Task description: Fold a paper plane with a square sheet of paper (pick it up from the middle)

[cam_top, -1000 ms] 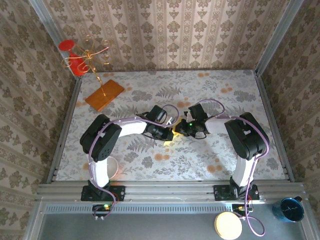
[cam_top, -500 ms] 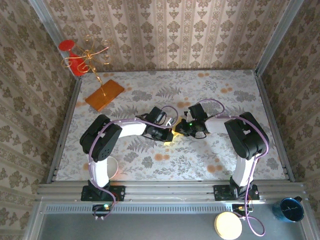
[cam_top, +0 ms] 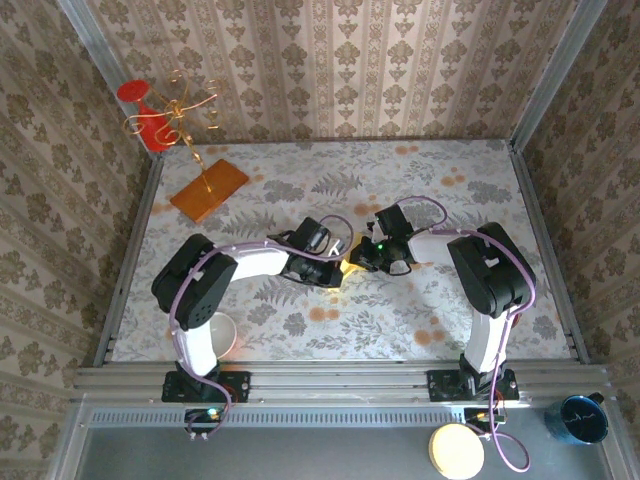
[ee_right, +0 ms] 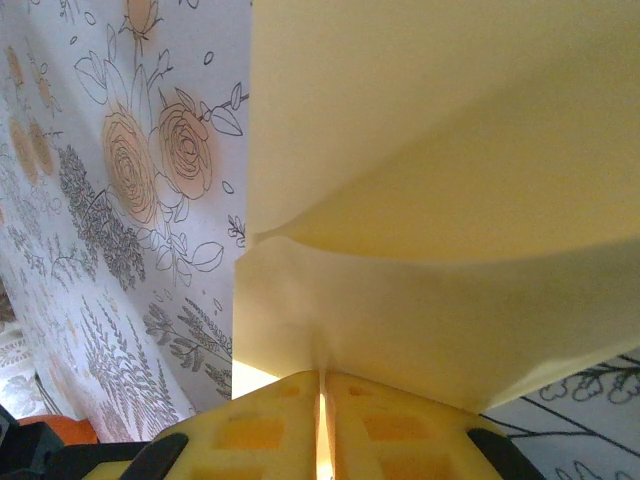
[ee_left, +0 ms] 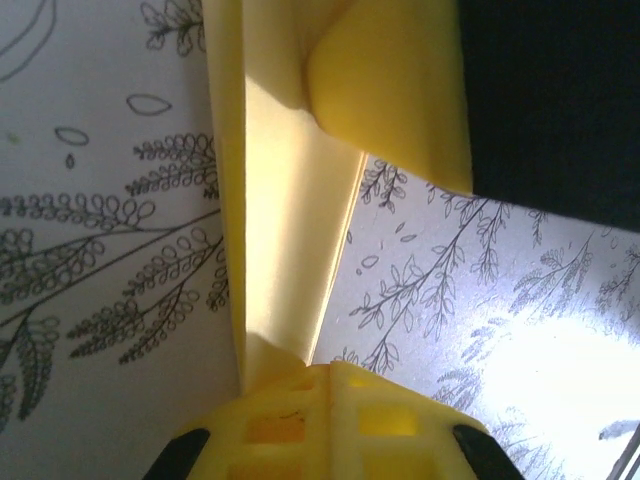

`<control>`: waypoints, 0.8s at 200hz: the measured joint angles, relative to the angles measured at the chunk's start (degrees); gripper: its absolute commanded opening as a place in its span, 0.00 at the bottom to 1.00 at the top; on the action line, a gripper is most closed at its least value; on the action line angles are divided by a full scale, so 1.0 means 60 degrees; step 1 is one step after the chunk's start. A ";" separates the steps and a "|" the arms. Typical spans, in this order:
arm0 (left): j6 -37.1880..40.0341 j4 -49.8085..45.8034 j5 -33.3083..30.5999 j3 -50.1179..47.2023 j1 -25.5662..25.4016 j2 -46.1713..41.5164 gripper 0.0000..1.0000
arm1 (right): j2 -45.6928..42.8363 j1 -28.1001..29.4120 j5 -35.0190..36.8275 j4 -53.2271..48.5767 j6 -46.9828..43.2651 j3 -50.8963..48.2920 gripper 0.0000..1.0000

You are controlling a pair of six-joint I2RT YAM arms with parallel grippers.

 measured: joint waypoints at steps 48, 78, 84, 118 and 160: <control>0.0000 -0.0324 -0.0015 -0.0109 0.0000 -0.0106 0.02 | 0.0000 0.0004 0.0000 0.0000 0.0022 0.0000 0.15; 0.0000 -0.0350 -0.0015 -0.0109 0.0000 -0.0106 0.02 | 0.0000 0.0000 0.0000 0.0004 0.0022 0.0000 0.15; 0.0000 -0.0350 -0.0015 -0.0109 0.0000 -0.0106 0.01 | 0.0000 0.0000 0.0000 0.0004 0.0022 0.0000 0.15; -0.0004 -0.0324 -0.0018 -0.0208 -0.0018 -0.0175 0.02 | 0.0000 0.0000 0.0000 0.0000 0.0025 0.0000 0.15; -0.0004 -0.1257 -0.0051 -0.0718 -0.0069 -0.0889 0.02 | 0.0000 0.0000 0.0000 0.0004 0.0062 0.0000 0.15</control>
